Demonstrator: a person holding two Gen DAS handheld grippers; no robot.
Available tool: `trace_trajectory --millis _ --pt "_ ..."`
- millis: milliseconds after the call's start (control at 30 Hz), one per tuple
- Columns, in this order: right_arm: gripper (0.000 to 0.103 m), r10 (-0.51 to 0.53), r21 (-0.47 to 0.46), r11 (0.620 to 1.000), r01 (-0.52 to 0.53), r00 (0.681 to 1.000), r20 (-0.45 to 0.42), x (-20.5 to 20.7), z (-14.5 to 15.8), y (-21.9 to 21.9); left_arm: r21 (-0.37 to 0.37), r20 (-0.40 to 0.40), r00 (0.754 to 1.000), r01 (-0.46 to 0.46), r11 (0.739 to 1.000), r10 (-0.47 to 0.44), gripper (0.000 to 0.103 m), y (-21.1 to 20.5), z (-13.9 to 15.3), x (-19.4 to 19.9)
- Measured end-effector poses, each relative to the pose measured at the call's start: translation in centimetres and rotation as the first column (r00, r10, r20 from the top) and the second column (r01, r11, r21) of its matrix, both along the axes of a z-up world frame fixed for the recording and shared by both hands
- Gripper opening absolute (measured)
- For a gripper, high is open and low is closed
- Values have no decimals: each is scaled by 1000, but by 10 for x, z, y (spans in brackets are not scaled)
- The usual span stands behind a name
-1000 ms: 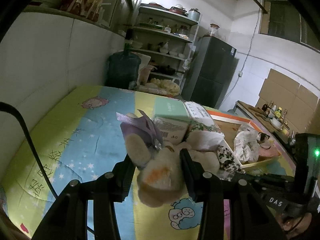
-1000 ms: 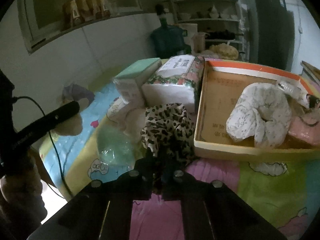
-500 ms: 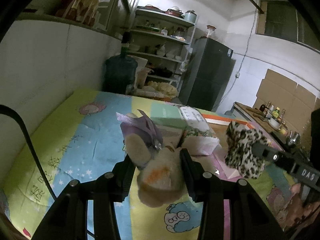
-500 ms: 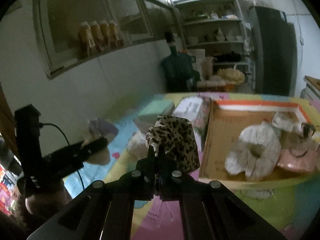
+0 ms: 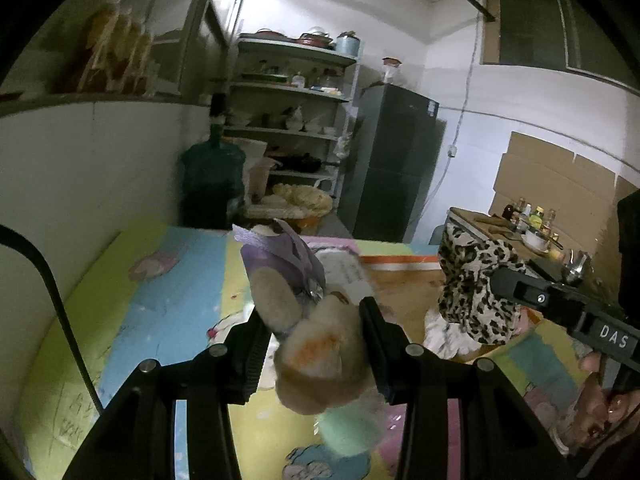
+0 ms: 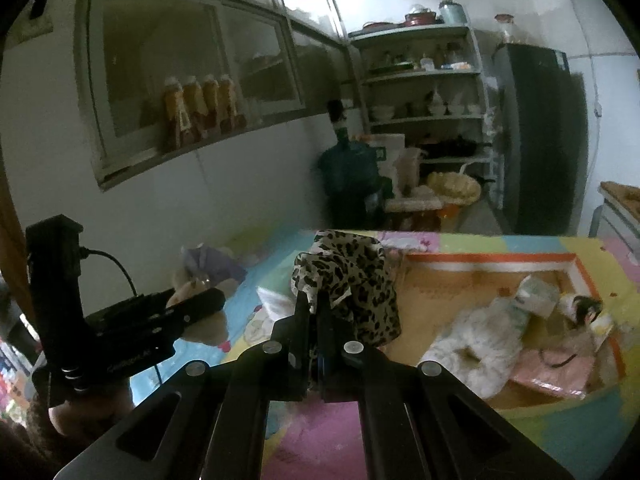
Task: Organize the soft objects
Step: 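Lift and carry the plush toy and leopard-print cloth with both tools over the cardboard tray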
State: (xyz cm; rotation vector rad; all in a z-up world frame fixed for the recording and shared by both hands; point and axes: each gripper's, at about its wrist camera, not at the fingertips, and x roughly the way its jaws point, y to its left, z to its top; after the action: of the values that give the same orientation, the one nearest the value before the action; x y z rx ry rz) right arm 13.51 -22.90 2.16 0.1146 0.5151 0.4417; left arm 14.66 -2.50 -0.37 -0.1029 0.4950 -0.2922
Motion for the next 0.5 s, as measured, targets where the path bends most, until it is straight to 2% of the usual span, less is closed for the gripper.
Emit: trace_trajectory --millis 500 --pt "2 -71 -5 997 71 997 38 8 15 -52 32 40 995 91 995 -92 45 -65 26 32"
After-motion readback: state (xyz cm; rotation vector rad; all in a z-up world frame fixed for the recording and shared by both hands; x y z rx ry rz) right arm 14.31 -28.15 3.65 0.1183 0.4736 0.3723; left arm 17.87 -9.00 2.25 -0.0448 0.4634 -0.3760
